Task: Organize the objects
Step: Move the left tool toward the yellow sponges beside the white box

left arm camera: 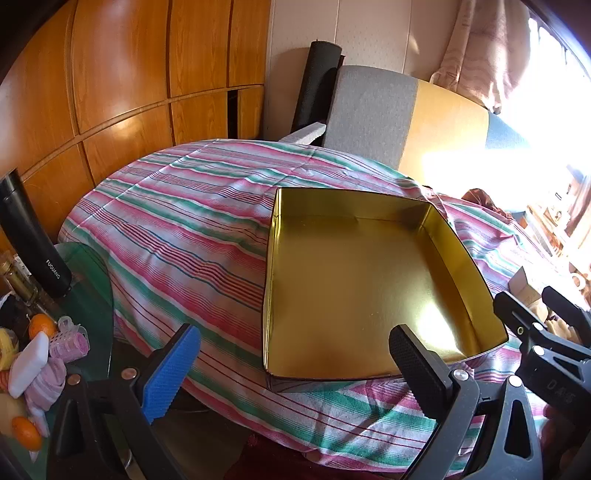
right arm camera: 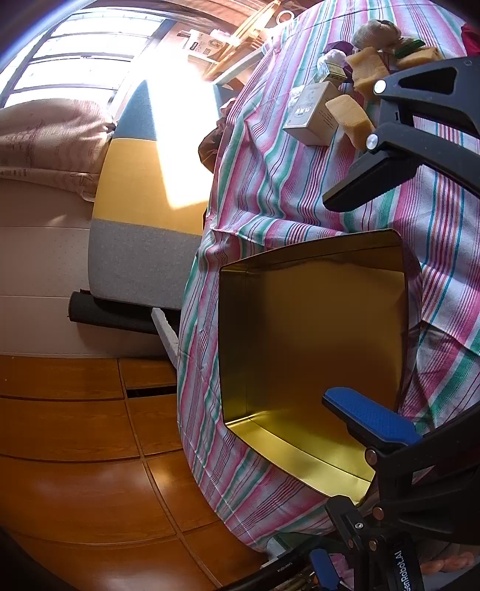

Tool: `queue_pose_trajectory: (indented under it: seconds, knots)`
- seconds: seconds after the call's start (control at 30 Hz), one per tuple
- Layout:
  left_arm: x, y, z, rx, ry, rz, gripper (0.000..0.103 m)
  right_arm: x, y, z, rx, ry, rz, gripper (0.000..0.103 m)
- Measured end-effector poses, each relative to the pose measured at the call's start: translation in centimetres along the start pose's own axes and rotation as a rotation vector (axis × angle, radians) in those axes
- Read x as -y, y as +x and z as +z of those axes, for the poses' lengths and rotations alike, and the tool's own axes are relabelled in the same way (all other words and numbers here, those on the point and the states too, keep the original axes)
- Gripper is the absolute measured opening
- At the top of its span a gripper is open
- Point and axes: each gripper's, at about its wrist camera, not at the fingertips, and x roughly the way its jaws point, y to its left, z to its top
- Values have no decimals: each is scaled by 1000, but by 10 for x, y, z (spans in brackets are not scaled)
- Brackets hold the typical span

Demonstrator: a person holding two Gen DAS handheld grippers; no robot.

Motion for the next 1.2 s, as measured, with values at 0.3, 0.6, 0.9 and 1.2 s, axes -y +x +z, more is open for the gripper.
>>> queue_pose_trajectory:
  seconds: [0.3, 0.6, 0.9, 1.2]
  knots:
    - [27, 2, 3, -15, 94, -73, 103, 58, -5, -9, -21, 108, -57, 98]
    - [89, 1, 16, -4, 209, -318, 103, 188, -30, -13, -29, 293, -210, 98]
    - [186, 11, 28, -64, 345, -491, 103, 339, -63, -44, 36, 572, -426, 98]
    - [291, 41, 11, -122, 575, -502, 103, 385, -58, -80, 26, 863, -295, 98]
